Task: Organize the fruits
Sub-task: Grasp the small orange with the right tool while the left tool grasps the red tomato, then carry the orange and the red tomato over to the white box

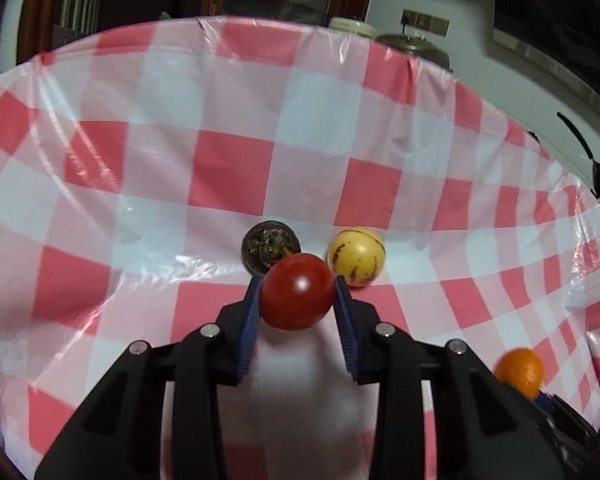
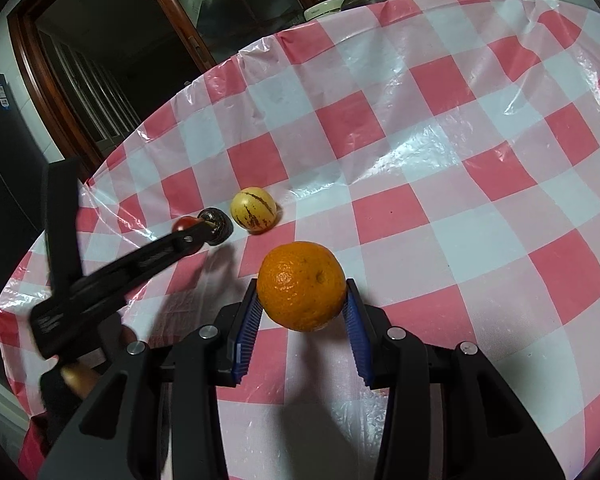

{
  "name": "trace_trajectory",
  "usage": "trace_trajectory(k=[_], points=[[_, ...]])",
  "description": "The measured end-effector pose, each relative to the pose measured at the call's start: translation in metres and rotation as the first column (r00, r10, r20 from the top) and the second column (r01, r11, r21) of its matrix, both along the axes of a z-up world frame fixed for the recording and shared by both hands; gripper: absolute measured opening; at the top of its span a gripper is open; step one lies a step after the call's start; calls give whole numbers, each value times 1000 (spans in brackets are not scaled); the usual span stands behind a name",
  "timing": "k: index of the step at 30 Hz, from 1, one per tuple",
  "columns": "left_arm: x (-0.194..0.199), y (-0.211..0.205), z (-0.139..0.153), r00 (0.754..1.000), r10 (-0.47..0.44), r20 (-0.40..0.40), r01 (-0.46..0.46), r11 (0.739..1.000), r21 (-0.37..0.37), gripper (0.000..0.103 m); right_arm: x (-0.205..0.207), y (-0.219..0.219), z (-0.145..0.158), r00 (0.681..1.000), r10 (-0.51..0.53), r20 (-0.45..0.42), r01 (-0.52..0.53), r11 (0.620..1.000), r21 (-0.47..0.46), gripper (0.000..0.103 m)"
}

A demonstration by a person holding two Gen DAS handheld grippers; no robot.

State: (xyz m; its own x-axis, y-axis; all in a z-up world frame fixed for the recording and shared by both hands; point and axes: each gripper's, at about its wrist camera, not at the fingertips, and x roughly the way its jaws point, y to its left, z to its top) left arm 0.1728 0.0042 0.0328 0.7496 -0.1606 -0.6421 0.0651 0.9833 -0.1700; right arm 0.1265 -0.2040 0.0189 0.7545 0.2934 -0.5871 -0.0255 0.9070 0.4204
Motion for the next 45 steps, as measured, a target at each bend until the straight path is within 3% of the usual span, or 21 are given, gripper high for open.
trace_trajectory(k=[9, 16, 21, 27, 33, 40, 45], points=[[-72, 23, 5, 998, 36, 43, -34, 999, -42, 36, 3, 1, -2, 1000, 8, 1, -8, 1000, -1, 41], [-121, 36, 7, 998, 28, 60, -26, 999, -32, 36, 4, 4, -3, 1000, 4, -16, -4, 1000, -18, 41], [-150, 43, 7, 998, 25, 63, -23, 999, -41, 36, -4, 5, -1, 998, -54, -23, 53, 997, -61, 41], [-183, 39, 14, 995, -6, 103, 8, 1000, -24, 36, -51, 6, -1, 995, -78, -68, 74, 995, -62, 41], [-219, 21, 22, 986, -68, 150, 66, 998, 19, 36, -109, 18, 10, 996, -64, -58, 50, 976, -214, 41], [-260, 5, 26, 980, -109, 166, 109, 994, 7, 36, -168, 15, 30, 999, -49, -23, 37, 931, -362, 41], [-285, -22, 27, 971, -176, 164, 172, 984, 41, 36, -202, 4, 36, 999, -51, -11, 42, 911, -411, 41]])
